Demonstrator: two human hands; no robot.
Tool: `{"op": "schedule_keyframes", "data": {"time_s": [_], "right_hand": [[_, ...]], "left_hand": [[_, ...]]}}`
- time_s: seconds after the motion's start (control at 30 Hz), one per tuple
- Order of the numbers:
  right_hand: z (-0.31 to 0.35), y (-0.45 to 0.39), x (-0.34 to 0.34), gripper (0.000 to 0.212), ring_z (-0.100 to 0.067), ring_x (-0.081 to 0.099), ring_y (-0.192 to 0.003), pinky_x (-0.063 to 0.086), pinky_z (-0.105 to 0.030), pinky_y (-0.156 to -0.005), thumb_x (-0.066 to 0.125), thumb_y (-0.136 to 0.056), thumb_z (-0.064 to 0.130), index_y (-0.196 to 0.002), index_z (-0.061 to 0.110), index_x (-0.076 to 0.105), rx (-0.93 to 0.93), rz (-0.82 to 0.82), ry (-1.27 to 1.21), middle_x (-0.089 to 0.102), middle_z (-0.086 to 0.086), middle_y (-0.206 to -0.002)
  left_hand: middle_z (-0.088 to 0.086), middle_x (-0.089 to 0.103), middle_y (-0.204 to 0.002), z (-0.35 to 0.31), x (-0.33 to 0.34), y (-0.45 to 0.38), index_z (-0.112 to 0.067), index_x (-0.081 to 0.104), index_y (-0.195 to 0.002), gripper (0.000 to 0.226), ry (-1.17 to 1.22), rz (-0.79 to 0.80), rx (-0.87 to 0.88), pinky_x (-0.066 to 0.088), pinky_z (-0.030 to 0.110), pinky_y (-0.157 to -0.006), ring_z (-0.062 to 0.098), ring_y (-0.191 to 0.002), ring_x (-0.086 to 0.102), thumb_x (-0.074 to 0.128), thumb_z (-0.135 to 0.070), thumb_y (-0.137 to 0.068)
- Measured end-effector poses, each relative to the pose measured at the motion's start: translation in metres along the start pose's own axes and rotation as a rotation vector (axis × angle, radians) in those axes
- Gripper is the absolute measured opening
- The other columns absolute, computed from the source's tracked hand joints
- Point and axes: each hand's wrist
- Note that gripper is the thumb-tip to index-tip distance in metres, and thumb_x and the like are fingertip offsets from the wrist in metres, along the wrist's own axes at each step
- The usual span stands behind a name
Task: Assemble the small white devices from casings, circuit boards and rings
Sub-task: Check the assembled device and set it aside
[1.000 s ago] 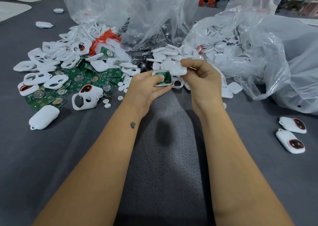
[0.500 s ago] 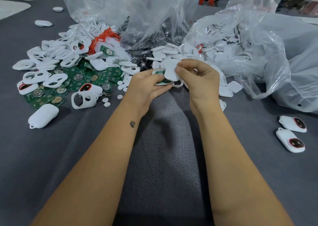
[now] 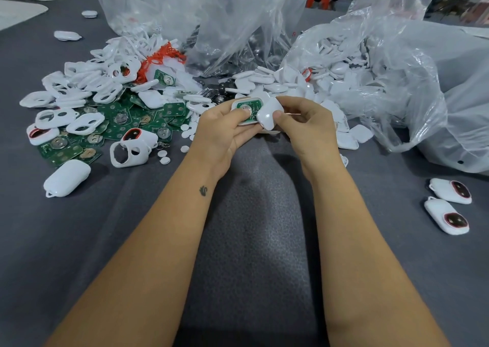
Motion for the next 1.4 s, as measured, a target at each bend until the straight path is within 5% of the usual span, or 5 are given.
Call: {"op": "schedule_keyframes", "data": {"time_s": [0.23, 0.47, 0.63, 1.0, 1.4], "right_hand": [[0.002, 0.002, 0.0, 0.016, -0.007, 0.053, -0.066, 0.045, -0.015, -0.058, 0.069, -0.084, 0.002, -0.089, 0.017, 0.067, 0.014, 0.023, -0.006, 0.059, 0.0, -0.075], [0.004, 0.002, 0.001, 0.007, -0.006, 0.051, -0.052, 0.042, -0.016, -0.049, 0.068, -0.087, 0.003, -0.087, 0.009, 0.067, 0.078, -0.031, -0.167, 0.058, -0.002, -0.065], [0.003, 0.003, 0.005, 0.006, -0.006, 0.053, -0.053, 0.044, -0.017, -0.051, 0.069, -0.086, 0.004, -0.085, 0.01, 0.068, 0.088, -0.044, -0.174, 0.06, -0.002, -0.064], [0.001, 0.005, 0.018, 0.008, -0.012, 0.055, -0.064, 0.048, -0.025, -0.062, 0.072, -0.084, 0.012, -0.083, 0.017, 0.066, 0.048, -0.096, 0.007, 0.058, -0.001, -0.069], [0.001, 0.009, 0.023, 0.013, -0.024, 0.065, -0.081, 0.052, -0.033, -0.076, 0.069, -0.084, 0.021, -0.095, 0.019, 0.06, -0.004, -0.133, 0.193, 0.054, 0.006, -0.076]], "left_hand": [[0.008, 0.076, -0.089, 0.001, -0.004, -0.004, -0.01, 0.067, -0.101, 0.024, -0.009, -0.014, -0.054, 0.059, 0.03, -0.07, 0.023, -0.084, 0.074, 0.05, 0.005, -0.094], [0.012, 0.073, -0.096, -0.002, -0.002, -0.003, -0.01, 0.065, -0.108, 0.029, 0.085, -0.042, -0.098, 0.059, 0.029, -0.067, 0.025, -0.08, 0.074, 0.048, 0.008, -0.094], [0.017, 0.074, -0.09, -0.004, 0.0, 0.0, -0.005, 0.063, -0.105, 0.017, 0.157, -0.025, -0.168, 0.061, 0.038, -0.074, 0.03, -0.082, 0.073, 0.049, -0.01, -0.098], [0.02, 0.07, -0.104, -0.003, 0.0, -0.001, -0.004, 0.059, -0.12, 0.038, 0.171, -0.012, -0.231, 0.052, 0.043, -0.095, 0.032, -0.098, 0.069, 0.035, -0.028, -0.103], [0.009, 0.075, -0.092, 0.006, 0.001, -0.001, -0.008, 0.061, -0.112, 0.02, 0.077, 0.079, -0.079, 0.059, 0.028, -0.074, 0.021, -0.086, 0.073, 0.048, -0.001, -0.098]]}}
Point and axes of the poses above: each hand's wrist, its own y-axis away from the middle knuckle, its own x-axis out of the palm, z = x × y
